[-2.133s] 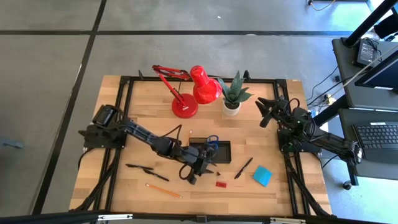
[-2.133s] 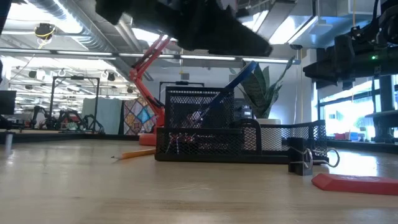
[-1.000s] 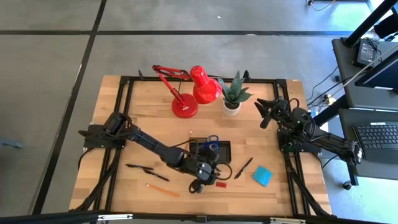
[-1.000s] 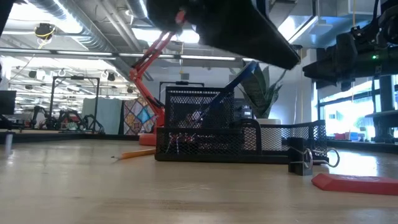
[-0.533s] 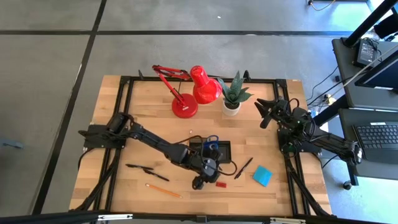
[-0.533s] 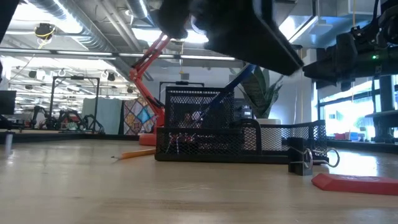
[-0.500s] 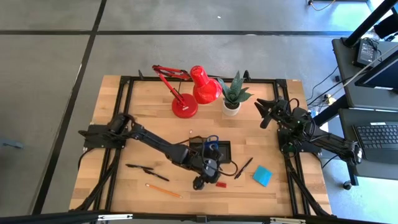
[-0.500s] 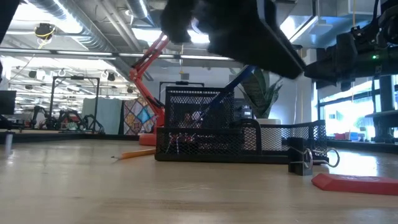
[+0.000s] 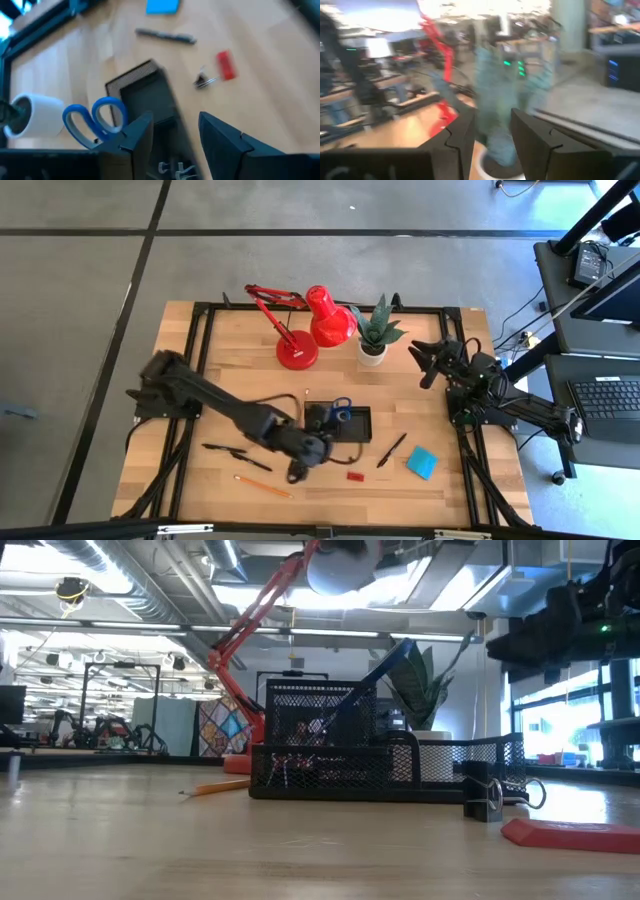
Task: Pick and place office supplies into organizer
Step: Put the black binder clip into the black desk organizer
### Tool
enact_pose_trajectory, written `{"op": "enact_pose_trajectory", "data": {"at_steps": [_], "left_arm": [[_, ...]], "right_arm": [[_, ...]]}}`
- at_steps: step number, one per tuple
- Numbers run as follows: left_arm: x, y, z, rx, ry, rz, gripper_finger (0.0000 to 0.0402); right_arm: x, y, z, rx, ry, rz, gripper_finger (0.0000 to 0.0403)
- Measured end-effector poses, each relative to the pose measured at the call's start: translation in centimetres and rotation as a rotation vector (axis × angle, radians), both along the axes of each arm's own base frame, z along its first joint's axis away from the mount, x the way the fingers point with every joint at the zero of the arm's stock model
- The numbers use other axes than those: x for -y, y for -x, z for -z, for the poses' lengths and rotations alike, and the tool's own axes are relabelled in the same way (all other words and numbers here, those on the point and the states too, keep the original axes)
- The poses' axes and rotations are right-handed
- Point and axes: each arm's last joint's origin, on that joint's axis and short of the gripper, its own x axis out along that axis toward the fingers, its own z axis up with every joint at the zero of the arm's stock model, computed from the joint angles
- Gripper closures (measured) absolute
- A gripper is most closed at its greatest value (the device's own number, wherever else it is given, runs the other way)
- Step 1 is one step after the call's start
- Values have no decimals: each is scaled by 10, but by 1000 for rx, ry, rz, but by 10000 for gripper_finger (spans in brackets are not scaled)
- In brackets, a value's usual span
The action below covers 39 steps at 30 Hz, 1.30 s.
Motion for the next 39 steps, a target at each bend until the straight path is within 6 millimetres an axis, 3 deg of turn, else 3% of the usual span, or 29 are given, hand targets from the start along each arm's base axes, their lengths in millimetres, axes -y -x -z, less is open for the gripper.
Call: {"op": "enact_pose_trajectory", "data": {"at_steps": [4,9,15,22,26,30,39], "left_arm": [[-16,30,-15,110,107,32,267],[-46,76,-8,303,243,21,281],[-79,134,23,521,278,-69,282],[-112,187,66,713,281,-198,275],[-123,206,85,794,305,-230,274],[-129,217,98,823,313,-253,274],[-132,221,111,802,285,-281,274]], "right_arm": [[-7,-1,-12,49,209,-201,275],[-10,1,-29,7,266,-233,275],[-11,-9,-58,-159,302,-251,275],[-16,-58,-88,-472,261,-214,275],[-28,-90,-109,-643,198,-141,275],[-48,-114,-119,-776,88,-186,275],[-112,-144,-85,-958,-3,-324,275]]}}
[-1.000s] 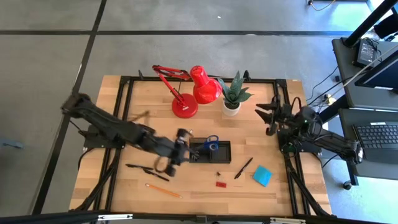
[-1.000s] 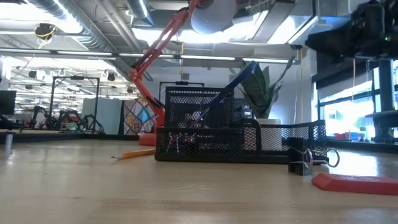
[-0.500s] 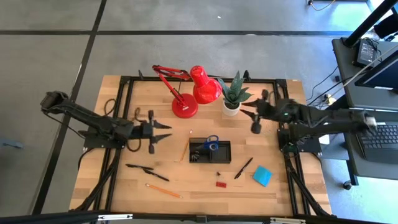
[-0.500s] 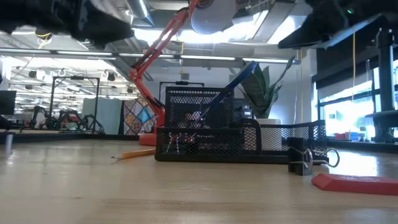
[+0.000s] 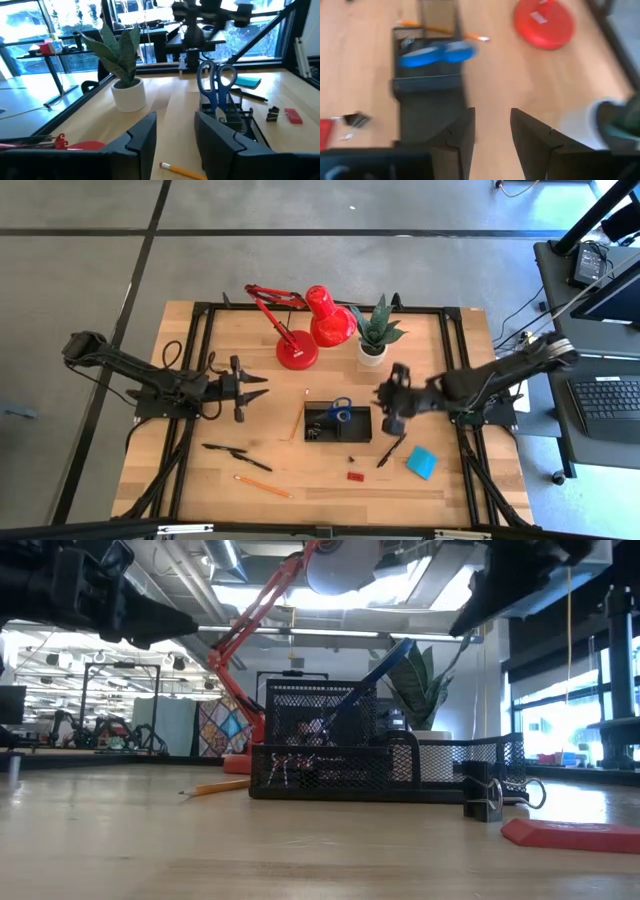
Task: Pick and place office supplies into organizer
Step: Put the black binder clip into the black desk organizer
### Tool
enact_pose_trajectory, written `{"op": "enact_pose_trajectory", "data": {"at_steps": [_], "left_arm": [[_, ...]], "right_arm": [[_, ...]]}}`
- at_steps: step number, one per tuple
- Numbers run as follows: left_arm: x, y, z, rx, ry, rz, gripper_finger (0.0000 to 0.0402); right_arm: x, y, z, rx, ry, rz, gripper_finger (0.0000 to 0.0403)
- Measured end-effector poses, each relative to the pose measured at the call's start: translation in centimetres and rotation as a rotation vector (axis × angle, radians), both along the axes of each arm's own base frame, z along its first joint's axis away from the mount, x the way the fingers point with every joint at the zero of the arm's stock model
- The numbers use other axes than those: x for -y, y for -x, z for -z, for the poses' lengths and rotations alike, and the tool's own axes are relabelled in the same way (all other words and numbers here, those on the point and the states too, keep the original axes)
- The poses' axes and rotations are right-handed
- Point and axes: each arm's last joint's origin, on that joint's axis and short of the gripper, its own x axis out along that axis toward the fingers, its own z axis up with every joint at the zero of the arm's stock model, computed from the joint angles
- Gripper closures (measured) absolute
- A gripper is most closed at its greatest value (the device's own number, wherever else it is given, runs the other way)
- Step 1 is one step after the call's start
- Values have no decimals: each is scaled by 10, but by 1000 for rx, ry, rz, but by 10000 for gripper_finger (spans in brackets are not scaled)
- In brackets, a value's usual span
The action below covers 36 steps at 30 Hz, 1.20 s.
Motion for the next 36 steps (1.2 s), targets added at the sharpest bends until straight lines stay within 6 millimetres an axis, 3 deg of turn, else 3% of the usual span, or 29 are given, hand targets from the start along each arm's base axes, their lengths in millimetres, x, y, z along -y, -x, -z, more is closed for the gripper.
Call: {"op": "enact_pose_trajectory", "data": {"at_steps": [11,21,29,36], "left_arm": [[0,0,0,0,-1,-1,274],[0,0,0,-1,-1,-1,274],[0,0,0,-1,0,-1,274],[0,0,0,-1,2,0,274]], "right_arm": [[-60,-10,52,-91,-203,139,275],[-119,-41,44,-195,-137,89,275],[-147,-64,63,-289,-94,144,275],[-160,-66,73,-320,-93,114,275]]}}
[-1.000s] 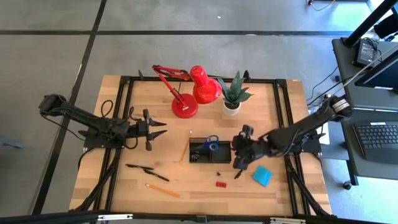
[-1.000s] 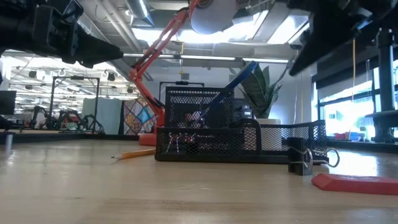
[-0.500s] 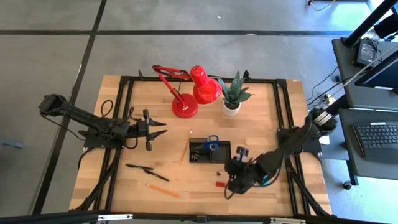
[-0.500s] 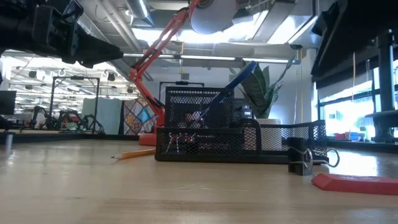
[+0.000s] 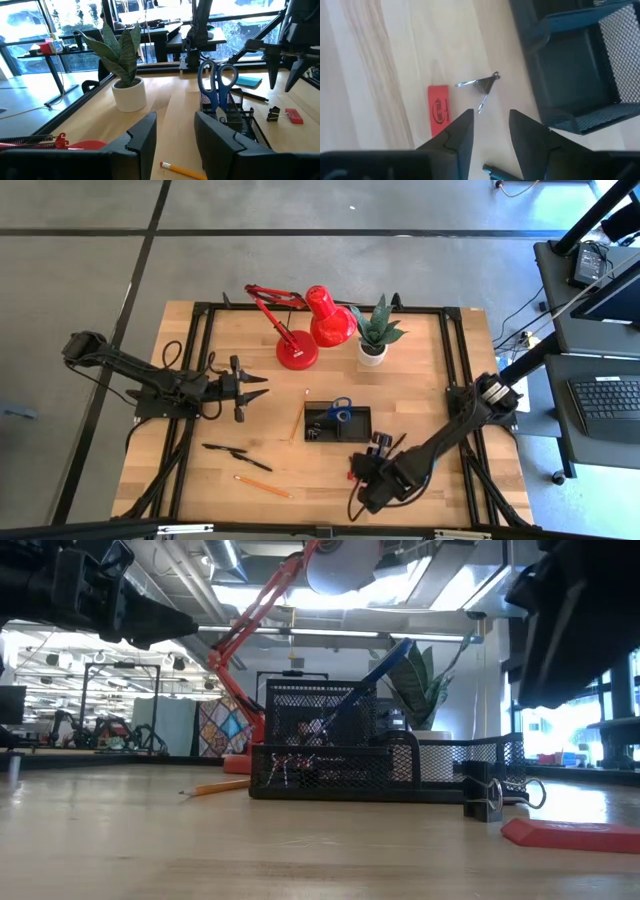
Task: Pick and place office supplies into organizer
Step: Put the black binder clip into the black desk organizer
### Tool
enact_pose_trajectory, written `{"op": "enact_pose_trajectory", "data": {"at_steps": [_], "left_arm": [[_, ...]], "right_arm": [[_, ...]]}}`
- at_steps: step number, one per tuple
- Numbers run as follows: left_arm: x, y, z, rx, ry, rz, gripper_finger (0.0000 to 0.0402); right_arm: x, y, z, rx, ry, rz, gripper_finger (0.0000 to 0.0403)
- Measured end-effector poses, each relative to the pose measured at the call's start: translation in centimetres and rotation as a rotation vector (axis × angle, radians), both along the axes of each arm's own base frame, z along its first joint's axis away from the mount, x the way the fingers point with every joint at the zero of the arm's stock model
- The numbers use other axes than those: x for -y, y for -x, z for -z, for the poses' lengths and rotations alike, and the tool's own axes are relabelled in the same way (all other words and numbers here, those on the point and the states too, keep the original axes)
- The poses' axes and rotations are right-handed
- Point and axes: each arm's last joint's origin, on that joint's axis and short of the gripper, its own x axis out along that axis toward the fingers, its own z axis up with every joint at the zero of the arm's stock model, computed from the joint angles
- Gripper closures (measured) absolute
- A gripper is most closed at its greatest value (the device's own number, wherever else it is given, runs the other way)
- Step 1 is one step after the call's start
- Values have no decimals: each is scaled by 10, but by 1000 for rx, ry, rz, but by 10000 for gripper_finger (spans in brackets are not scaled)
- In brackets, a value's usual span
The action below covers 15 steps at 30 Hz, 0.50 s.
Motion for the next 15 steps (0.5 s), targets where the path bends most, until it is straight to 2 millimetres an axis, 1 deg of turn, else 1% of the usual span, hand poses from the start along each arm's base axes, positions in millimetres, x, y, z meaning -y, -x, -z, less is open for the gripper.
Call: {"op": "enact_pose_trajectory", "data": {"at_steps": [10,15], "left_arm": [[0,0,0,-1,-2,1,274],[0,0,0,-1,-3,1,274]], "right_arm": [[-5,-3,15,-18,12,-3,275],[-6,-4,19,-18,12,-3,275]]}}
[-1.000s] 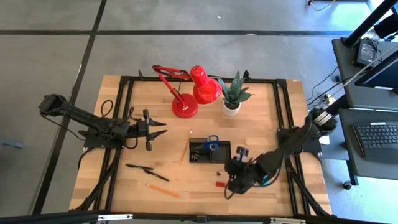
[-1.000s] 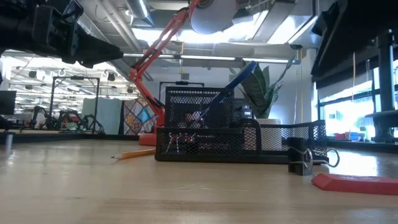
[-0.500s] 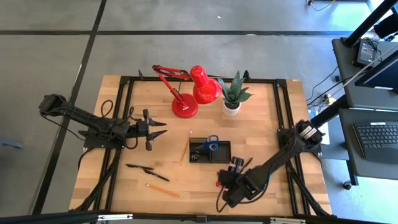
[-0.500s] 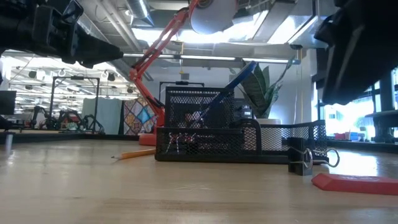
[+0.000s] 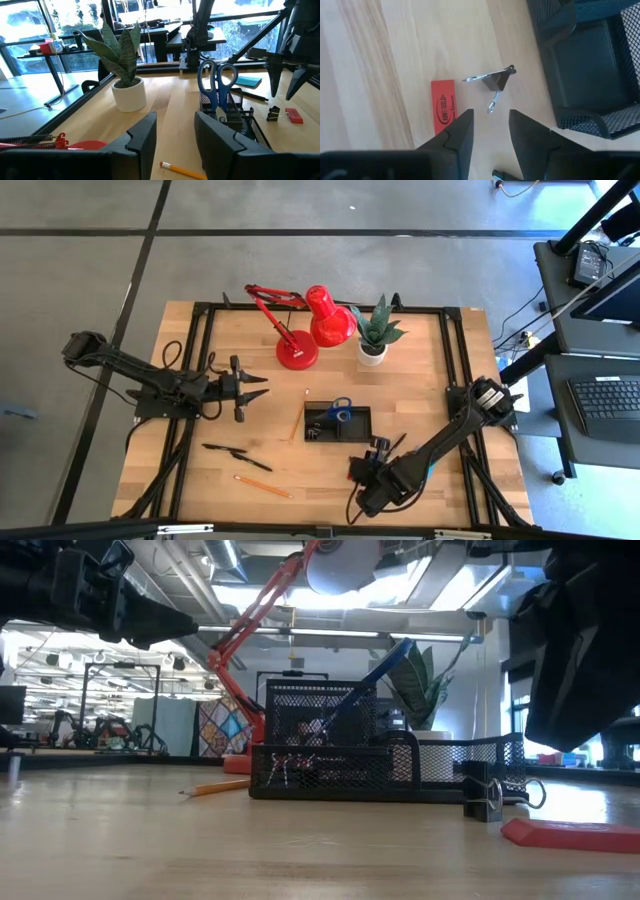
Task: Pick and place office supplies into organizer
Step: Put the black binder clip into the black desk organizer
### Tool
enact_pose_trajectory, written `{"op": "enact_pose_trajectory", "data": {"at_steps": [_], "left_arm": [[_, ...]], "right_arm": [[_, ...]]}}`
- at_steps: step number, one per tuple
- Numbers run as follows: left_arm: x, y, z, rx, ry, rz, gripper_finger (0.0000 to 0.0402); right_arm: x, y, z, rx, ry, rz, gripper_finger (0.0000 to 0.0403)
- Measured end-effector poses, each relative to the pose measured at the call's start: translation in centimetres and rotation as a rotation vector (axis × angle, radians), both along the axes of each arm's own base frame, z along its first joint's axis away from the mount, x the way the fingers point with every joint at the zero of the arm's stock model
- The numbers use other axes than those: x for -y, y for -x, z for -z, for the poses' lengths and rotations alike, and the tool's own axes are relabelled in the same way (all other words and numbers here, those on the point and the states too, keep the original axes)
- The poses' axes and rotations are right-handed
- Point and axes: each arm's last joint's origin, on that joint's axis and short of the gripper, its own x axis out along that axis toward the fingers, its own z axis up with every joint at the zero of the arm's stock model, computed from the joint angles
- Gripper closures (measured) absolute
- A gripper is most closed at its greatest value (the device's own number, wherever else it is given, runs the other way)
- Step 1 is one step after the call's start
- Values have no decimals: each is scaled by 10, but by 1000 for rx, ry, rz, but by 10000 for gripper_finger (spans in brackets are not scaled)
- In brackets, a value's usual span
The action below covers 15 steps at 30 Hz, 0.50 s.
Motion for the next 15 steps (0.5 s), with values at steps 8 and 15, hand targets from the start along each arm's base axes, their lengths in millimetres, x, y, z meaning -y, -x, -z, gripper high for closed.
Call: {"op": "enact_pose_trajectory", "data": {"at_steps": [8,15], "left_arm": [[0,0,0,0,0,0,274],[0,0,1,-5,-1,0,274]], "right_arm": [[1,1,12,33,-28,5,275],[7,4,28,35,-30,14,275]]}}
